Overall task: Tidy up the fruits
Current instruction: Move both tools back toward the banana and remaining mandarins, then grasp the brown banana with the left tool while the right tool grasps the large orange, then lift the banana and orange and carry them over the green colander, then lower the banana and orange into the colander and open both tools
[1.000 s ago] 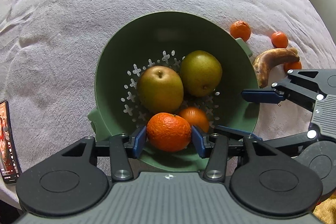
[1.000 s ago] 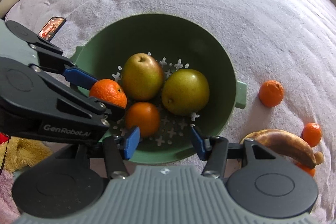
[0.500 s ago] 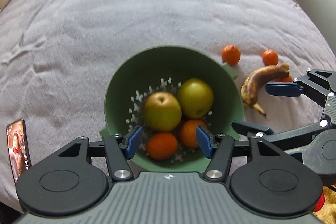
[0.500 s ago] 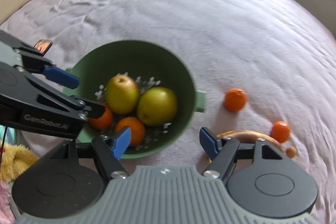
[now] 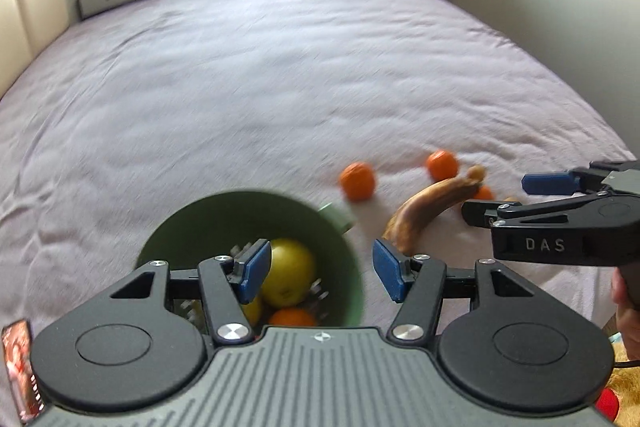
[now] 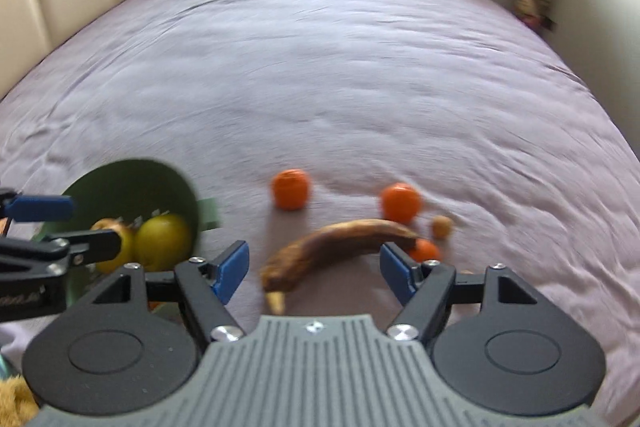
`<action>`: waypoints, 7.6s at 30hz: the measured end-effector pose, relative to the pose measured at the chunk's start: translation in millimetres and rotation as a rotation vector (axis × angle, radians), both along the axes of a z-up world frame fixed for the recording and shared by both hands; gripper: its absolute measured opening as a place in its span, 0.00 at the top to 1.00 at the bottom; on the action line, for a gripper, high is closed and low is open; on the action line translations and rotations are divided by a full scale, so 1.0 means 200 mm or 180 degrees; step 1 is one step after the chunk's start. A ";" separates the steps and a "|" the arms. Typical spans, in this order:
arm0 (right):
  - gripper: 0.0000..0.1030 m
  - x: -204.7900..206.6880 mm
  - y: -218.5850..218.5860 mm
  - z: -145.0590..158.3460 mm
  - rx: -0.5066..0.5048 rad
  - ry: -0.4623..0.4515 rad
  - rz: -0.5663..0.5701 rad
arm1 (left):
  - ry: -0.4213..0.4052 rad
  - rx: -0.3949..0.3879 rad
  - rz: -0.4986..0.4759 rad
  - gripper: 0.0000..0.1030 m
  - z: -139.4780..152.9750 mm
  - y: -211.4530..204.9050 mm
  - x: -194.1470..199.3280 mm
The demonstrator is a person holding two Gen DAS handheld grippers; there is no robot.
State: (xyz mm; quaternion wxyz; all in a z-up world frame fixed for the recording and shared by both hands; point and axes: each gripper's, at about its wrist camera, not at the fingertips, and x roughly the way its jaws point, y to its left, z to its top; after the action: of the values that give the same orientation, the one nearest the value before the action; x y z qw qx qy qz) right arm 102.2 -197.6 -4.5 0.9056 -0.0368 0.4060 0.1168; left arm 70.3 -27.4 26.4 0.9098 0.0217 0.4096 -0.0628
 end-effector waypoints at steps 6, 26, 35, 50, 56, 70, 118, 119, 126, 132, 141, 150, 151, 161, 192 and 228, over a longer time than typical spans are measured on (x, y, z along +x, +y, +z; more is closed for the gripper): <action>0.32 0.01 -0.22 -0.08 0.0068 0.0087 -0.0411 | -0.0181 -0.0124 -0.0307 0.34 -0.03 -0.16 -0.03; 0.43 0.12 -0.41 -0.29 0.0487 0.0138 -0.0628 | -0.0270 0.0313 -0.0717 0.40 -0.33 -0.51 0.12; 0.44 0.20 -0.48 -0.43 0.0515 0.0205 -0.0888 | -0.0280 0.0588 -0.0652 0.40 -0.48 -0.59 0.21; 0.52 0.29 -0.37 -0.51 0.0375 0.0110 -0.0527 | -0.0131 0.0684 -0.0657 0.40 -0.61 -0.55 0.36; 0.52 0.33 -0.36 -0.55 0.0423 0.0161 -0.0527 | -0.0037 0.0596 -0.0655 0.41 -0.65 -0.54 0.38; 0.59 0.34 -0.37 -0.55 0.0470 0.0295 -0.0613 | 0.0227 0.0506 -0.0564 0.53 -0.62 -0.54 0.39; 0.57 0.17 -0.45 -0.54 0.0632 0.0988 -0.0790 | 0.0781 -0.0232 -0.0325 0.57 -0.59 -0.46 0.26; 0.57 0.16 -0.45 -0.54 0.0628 0.0983 -0.0792 | 0.0786 -0.0259 -0.0306 0.57 -0.59 -0.46 0.25; 0.58 0.13 -0.45 -0.45 0.0658 0.0858 -0.0783 | 0.0645 -0.0319 -0.0303 0.57 -0.47 -0.46 0.20; 0.58 0.09 -0.41 -0.31 0.0661 0.0629 -0.0658 | 0.0492 -0.0314 -0.0180 0.57 -0.30 -0.38 0.16; 0.58 0.04 -0.22 -0.10 0.0752 0.0339 -0.0316 | 0.0265 -0.0219 0.0109 0.57 -0.06 -0.13 0.09; 0.58 0.02 0.03 0.02 0.0840 0.0236 0.0087 | 0.0150 -0.0127 0.0516 0.57 0.05 0.17 0.06; 0.58 0.01 0.06 0.02 0.0845 0.0232 0.0133 | 0.0154 -0.0119 0.0556 0.57 0.06 0.20 0.06; 0.58 0.01 0.36 0.03 0.0830 0.0221 0.0571 | 0.0300 -0.0133 0.0953 0.57 0.00 0.52 0.04; 0.58 0.17 0.61 -0.25 0.0641 0.0590 0.0795 | 0.0776 0.0346 0.0834 0.58 -0.30 0.51 0.24; 0.58 0.10 0.75 -0.24 -0.0393 0.0612 0.1356 | 0.0694 0.0104 0.0848 0.52 -0.22 0.52 0.21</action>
State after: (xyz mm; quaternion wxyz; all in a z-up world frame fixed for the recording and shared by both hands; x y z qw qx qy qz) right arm 123.0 -48.3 -53.0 0.8138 -0.1656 0.4798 0.2831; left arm 111.7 76.3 -17.3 0.8598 -0.0250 0.5061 0.0631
